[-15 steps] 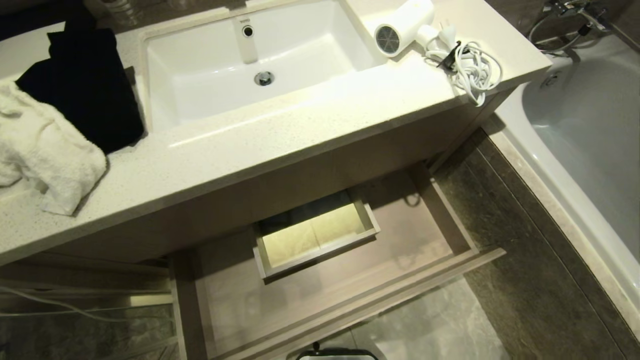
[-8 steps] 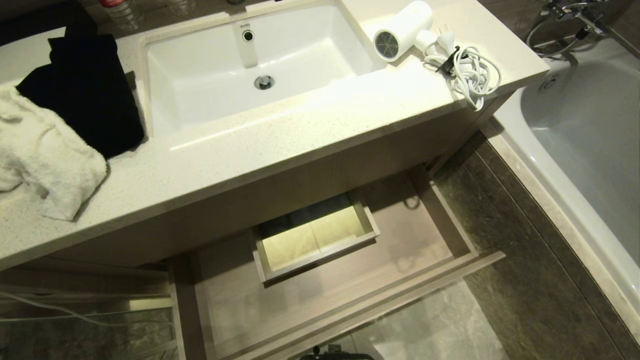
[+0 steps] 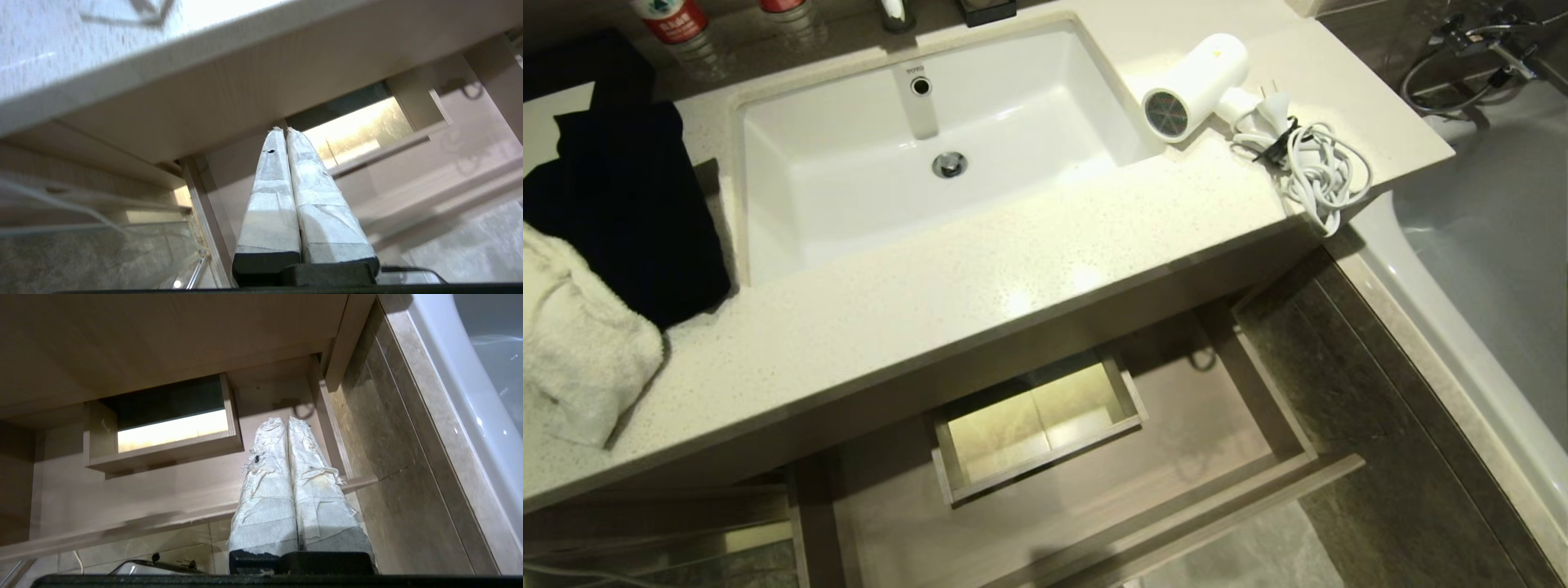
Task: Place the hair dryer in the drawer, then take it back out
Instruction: Pick up the hairdryer
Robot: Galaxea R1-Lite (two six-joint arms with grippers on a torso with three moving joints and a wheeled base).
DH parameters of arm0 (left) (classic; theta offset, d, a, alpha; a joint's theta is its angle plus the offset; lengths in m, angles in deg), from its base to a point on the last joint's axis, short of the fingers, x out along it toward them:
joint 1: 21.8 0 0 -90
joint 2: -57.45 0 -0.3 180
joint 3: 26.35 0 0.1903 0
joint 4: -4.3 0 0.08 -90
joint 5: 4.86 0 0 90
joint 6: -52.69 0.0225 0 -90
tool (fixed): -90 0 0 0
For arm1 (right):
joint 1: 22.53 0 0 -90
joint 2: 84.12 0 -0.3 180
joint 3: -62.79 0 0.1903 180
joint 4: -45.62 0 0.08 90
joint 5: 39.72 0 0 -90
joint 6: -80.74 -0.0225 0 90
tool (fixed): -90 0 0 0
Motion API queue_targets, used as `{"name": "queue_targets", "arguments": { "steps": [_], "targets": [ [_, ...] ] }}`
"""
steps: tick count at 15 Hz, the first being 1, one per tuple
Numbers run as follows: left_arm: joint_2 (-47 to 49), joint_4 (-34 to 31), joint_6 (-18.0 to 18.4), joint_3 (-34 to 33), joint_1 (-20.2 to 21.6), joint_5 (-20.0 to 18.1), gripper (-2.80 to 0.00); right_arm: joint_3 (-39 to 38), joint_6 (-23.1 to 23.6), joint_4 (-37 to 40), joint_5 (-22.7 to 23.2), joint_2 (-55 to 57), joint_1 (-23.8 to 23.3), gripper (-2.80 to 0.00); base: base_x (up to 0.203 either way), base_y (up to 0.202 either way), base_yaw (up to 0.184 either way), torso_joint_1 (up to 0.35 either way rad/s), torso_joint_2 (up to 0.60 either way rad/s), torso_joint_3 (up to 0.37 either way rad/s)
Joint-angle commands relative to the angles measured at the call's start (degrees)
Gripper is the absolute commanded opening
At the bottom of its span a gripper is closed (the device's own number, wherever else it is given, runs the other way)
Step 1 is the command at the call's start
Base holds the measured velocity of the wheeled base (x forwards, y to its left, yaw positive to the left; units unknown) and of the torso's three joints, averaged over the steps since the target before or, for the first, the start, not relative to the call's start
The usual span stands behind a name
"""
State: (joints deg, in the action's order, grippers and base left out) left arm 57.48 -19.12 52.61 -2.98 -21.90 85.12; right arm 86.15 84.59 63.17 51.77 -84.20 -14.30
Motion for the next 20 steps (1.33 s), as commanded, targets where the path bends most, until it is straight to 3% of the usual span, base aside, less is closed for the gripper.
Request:
{"name": "queue_targets", "arguments": {
  "steps": [1, 9, 17, 19, 20],
  "targets": [
    [-0.02, 0.05, -0.01, 0.0, 0.01, 0.02, -2.8, -2.29, 0.04, -0.07, 0.01, -2.22, 0.03, -2.8, 0.0, 0.0, 0.0, 0.353, -0.21, 0.128],
    [-0.02, 0.04, -0.01, 0.0, 0.01, 0.02, -2.8, -2.29, -0.43, -0.07, -0.08, -2.22, 0.03, -2.8, 0.0, 0.0, 0.0, 0.365, -0.28, 0.08],
    [-0.02, 0.05, -0.01, 0.0, 0.01, 0.02, -2.8, -1.81, 0.56, 0.64, -0.34, -2.22, 0.03, -2.8, 0.0, 0.0, 0.0, 0.031, -0.03, 0.007],
    [-0.06, 0.04, -0.01, -0.03, 0.01, -0.05, -2.8, 4.83, 0.45, 3.5, -0.08, -2.22, 0.06, -2.8, 0.0, 0.0, 0.0, 0.0, 0.0, 0.0],
    [-0.02, 0.05, -0.01, -0.09, 0.01, -0.06, -2.8, 12.07, 0.21, 5.85, -0.09, -1.48, 0.24, -2.8, 0.0, 0.0, 0.0, 0.0, 0.0, 0.0]
  ]
}}
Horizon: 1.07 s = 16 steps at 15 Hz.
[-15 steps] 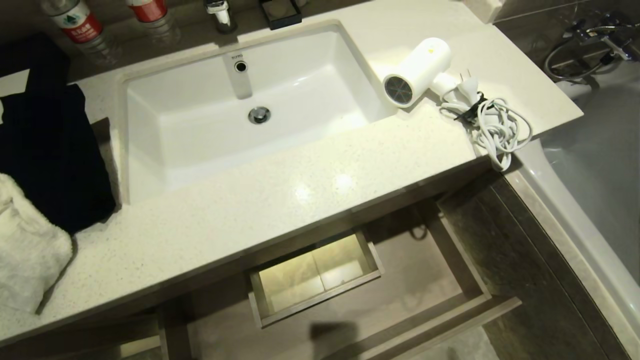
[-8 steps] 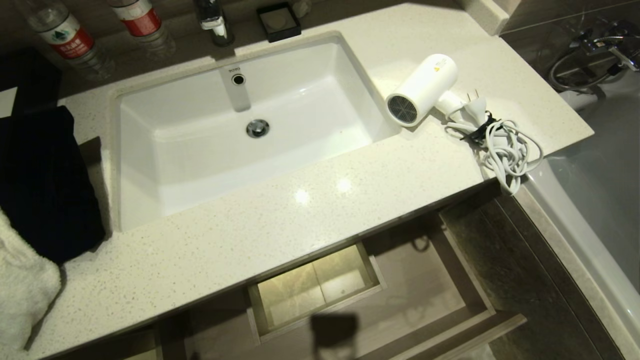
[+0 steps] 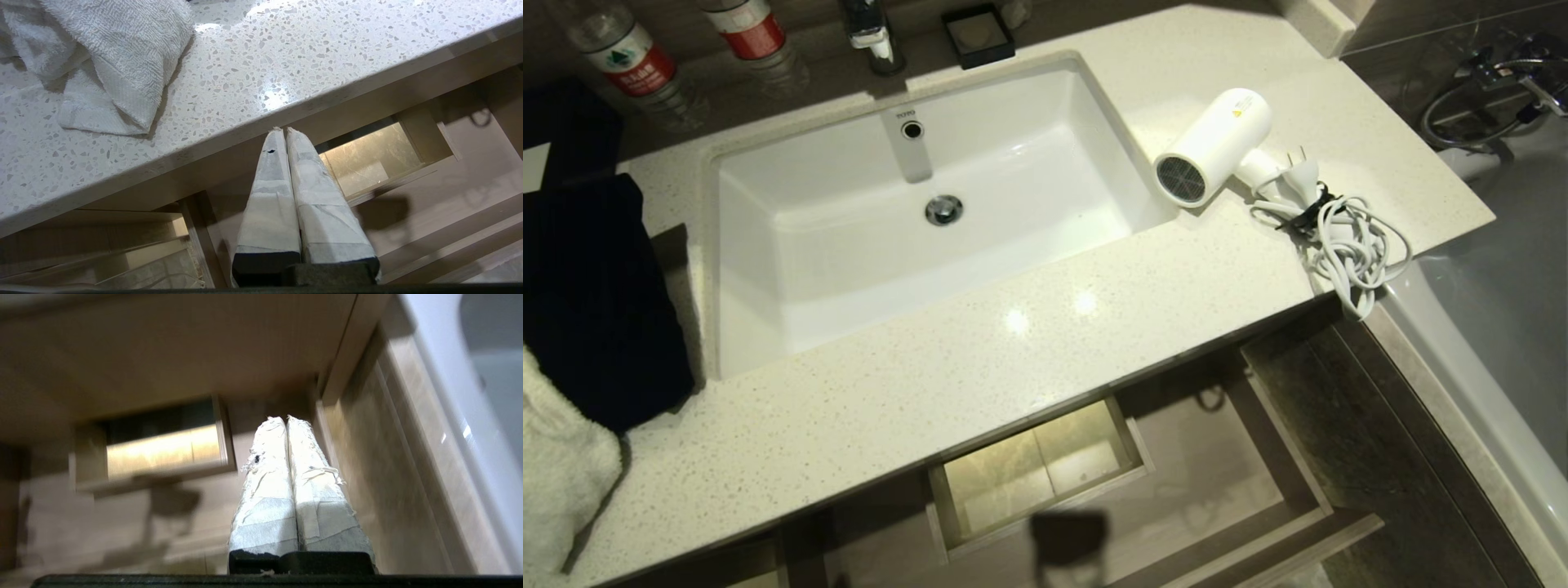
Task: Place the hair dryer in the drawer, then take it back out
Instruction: Pick up the hairdryer
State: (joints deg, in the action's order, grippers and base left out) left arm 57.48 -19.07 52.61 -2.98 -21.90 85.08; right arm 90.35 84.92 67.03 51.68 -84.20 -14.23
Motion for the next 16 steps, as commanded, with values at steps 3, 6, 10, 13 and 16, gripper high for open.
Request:
{"name": "queue_targets", "arguments": {
  "steps": [3, 6, 10, 13, 16],
  "targets": [
    [-0.02, 0.0, -0.01, 0.0, 0.01, 0.06, -2.8, 34.14, -2.56, 13.07, -2.53, 9.7, 1.05, -2.8, 0.0, 0.0, 0.0, 0.0, 0.0, 0.0],
    [-0.02, 0.0, -0.01, -0.04, 0.01, -0.03, -2.8, 50.64, -4.34, 25.52, -1.66, 32.81, 1.68, -2.8, 0.0, 0.0, 0.0, 0.0, 0.0, 0.0],
    [-0.02, 0.0, -0.01, -0.01, 0.01, 0.0, -2.8, 60.43, 1.06, 34.37, 7.07, 53.04, 1.87, -2.8, 0.0, 0.0, 0.0, 0.0, 0.0, 0.0],
    [-0.02, -0.07, -0.01, 0.0, 0.01, 0.05, -2.8, 59.33, 6.32, 35.29, 11.91, 59.24, 1.79, -2.8, 0.0, 0.0, 0.0, 0.0, 0.0, 0.0],
    [-0.1, 0.0, -0.01, -0.01, 0.01, -0.01, -2.8, 59.09, 13.05, 32.1, 13.77, 64.34, -0.09, -2.8, 0.0, 0.0, 0.0, 0.0, 0.0, 0.0]
  ]
}}
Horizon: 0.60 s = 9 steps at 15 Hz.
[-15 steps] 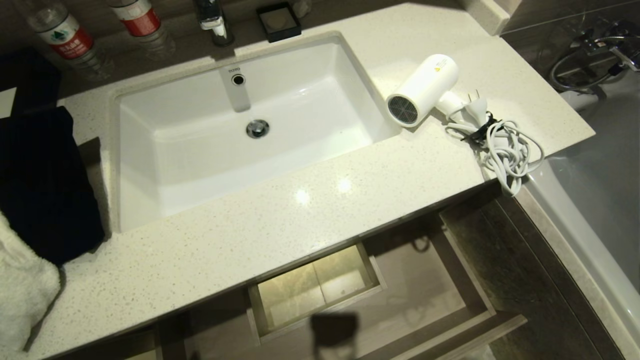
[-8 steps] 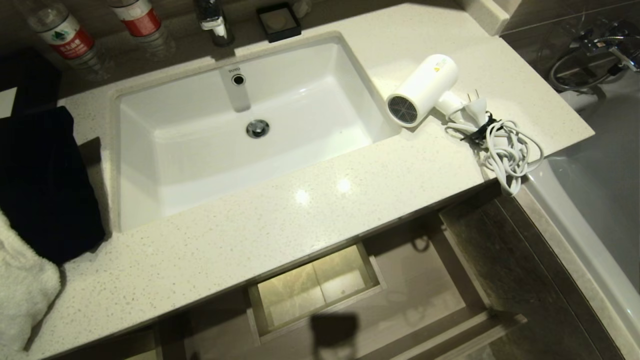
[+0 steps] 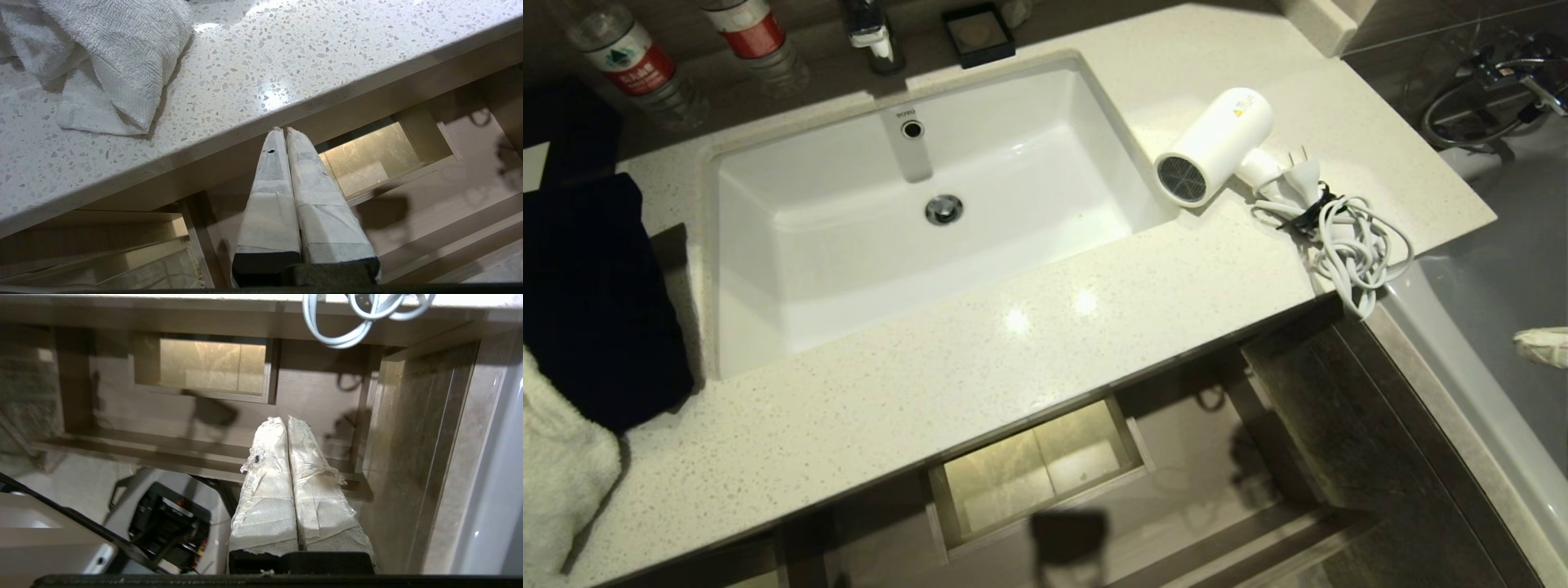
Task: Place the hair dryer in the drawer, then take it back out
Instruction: Pick up the hairdryer
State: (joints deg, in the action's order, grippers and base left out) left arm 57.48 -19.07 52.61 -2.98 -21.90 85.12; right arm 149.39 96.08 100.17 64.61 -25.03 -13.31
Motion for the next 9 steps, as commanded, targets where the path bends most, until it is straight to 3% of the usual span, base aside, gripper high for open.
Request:
{"name": "queue_targets", "arguments": {
  "steps": [1, 5, 9],
  "targets": [
    [-0.02, -0.09, -0.01, -0.08, 0.01, -0.06, -2.8, 0.78, 3.42, -2.08, 1.57, 6.6, -2.08, 0.0, 0.0, 0.0, 0.0, 0.0, 0.0, 0.0],
    [-0.02, 0.0, -0.01, -0.06, 0.01, -0.02, -2.8, 4.01, 10.04, -0.31, 1.56, 9.28, -5.15, 0.0, 0.0, 0.0, 0.0, 0.0, 0.0, 0.0],
    [-0.02, -0.03, -0.01, 0.0, 0.01, 0.0, -2.8, 8.75, 10.9, 2.08, 1.5, 9.81, -5.2, 0.0, 0.0, 0.0, 0.0, 0.0, 0.0, 0.0]
  ]
}}
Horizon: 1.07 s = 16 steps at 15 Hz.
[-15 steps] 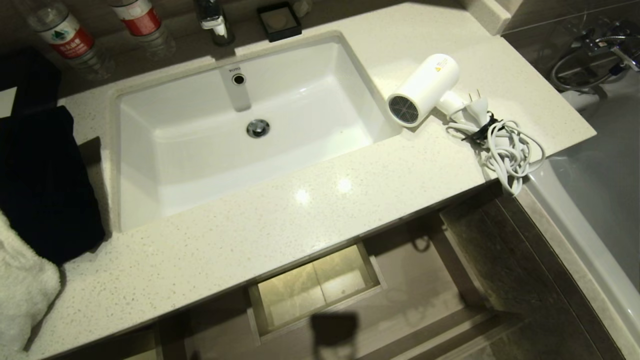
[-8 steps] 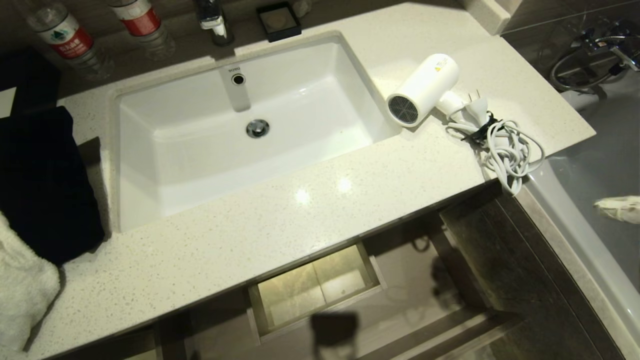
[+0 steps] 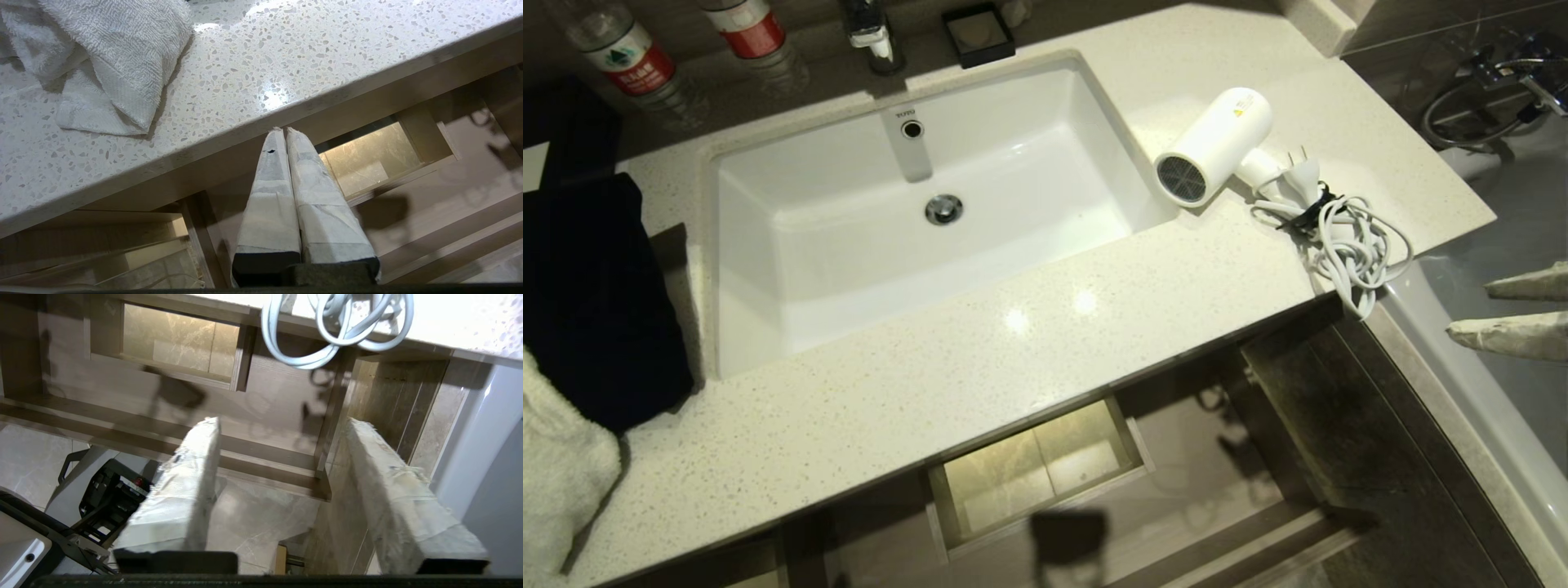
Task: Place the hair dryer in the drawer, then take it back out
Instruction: Pick up the hairdryer
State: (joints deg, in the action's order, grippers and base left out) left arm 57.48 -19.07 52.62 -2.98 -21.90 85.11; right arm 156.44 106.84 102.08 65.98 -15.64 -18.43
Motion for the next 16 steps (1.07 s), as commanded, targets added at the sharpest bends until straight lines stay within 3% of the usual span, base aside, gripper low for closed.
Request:
{"name": "queue_targets", "arguments": {
  "steps": [1, 6, 10, 16],
  "targets": [
    [-0.02, 0.0, -0.02, -0.08, 0.01, -0.01, -2.8, 3.06, 0.06, -0.25, 0.32, 1.74, -0.22, 0.0, 0.0, 0.0, 0.0, 0.0, 0.0, 0.0],
    [-0.02, 0.0, -0.02, -0.09, 0.01, 0.03, -2.8, 15.98, 0.4, -0.98, 0.56, 14.58, -0.4, 0.0, 0.0, 0.0, 0.0, 0.0, 0.0, 0.0],
    [-0.02, -0.06, -0.02, -0.05, 0.01, -0.04, -2.8, 20.96, 0.44, 0.4, 0.96, 21.27, -0.33, 0.0, 0.0, 0.0, 0.0, 0.0, 0.0, 0.0],
    [-0.02, -0.06, -0.02, 0.0, 0.01, 0.03, -2.8, 29.72, 2.38, 2.56, 5.25, 31.7, 0.17, 0.0, 0.0, 0.0, 0.0, 0.0, 0.0, 0.0]
  ]
}}
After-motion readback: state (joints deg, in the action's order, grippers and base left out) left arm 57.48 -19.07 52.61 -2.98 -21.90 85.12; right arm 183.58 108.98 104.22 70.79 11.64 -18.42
